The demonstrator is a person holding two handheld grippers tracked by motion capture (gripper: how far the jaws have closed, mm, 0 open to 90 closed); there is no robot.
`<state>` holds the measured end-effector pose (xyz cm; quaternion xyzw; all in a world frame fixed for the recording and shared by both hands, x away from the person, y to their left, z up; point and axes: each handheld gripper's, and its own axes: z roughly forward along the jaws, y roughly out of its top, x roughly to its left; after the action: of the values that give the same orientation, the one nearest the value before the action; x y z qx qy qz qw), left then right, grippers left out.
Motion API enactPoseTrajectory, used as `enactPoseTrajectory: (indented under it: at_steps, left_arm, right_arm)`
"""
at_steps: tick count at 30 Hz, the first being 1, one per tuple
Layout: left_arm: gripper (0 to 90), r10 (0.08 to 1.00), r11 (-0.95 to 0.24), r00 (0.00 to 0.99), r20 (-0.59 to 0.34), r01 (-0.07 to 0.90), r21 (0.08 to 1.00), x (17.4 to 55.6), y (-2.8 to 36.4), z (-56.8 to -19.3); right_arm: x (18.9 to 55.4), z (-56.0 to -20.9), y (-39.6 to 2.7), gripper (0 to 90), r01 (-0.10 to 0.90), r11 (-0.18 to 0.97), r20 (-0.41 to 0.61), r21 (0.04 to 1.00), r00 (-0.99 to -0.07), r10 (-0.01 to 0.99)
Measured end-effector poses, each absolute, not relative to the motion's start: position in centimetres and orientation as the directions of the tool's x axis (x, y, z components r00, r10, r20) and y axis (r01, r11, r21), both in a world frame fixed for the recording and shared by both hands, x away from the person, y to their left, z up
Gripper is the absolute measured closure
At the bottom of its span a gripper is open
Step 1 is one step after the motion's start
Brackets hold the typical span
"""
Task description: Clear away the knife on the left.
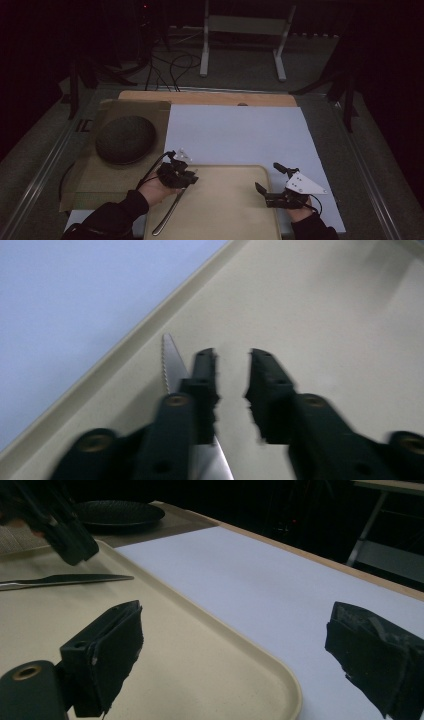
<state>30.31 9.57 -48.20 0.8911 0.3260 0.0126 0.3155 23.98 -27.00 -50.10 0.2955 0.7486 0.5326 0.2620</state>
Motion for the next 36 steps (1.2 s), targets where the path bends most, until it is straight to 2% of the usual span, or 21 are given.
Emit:
enactPoseTrajectory:
  at_steps: [2,7,14,29,36]
  left_arm:
    - [89.3,0.608,-0.591,0.776,-0.166,0.582,0.559,30.6,9.4,-48.6]
    - [90.0,0.61,-0.591,0.77,-0.185,0.598,0.541,31.3,8.9,-49.6]
    - [90.0,0.619,-0.605,0.768,-0.163,0.599,0.525,31.9,8.2,-50.7]
    - [90.0,0.669,-0.587,0.733,-0.123,0.622,0.518,32.0,10.3,-50.1]
    - [90.0,0.655,-0.573,0.74,-0.157,0.62,0.536,32.0,10.8,-50.3]
  right_arm:
    - [24.0,-50.1,-27.0,8.1,0.163,0.259,-0.078,0.952,-0.69,0.72]
    - [24.0,-50.1,-27.0,8.0,0.163,0.26,-0.078,0.952,-0.69,0.72]
    - [24.0,-50.2,-27.0,8.0,0.166,0.26,-0.076,0.951,-0.691,0.719]
    - [24.0,-50.1,-27.0,8.0,0.166,0.259,-0.075,0.951,-0.69,0.72]
    - [24.0,-50.2,-27.0,8.0,0.167,0.261,-0.076,0.951,-0.69,0.719]
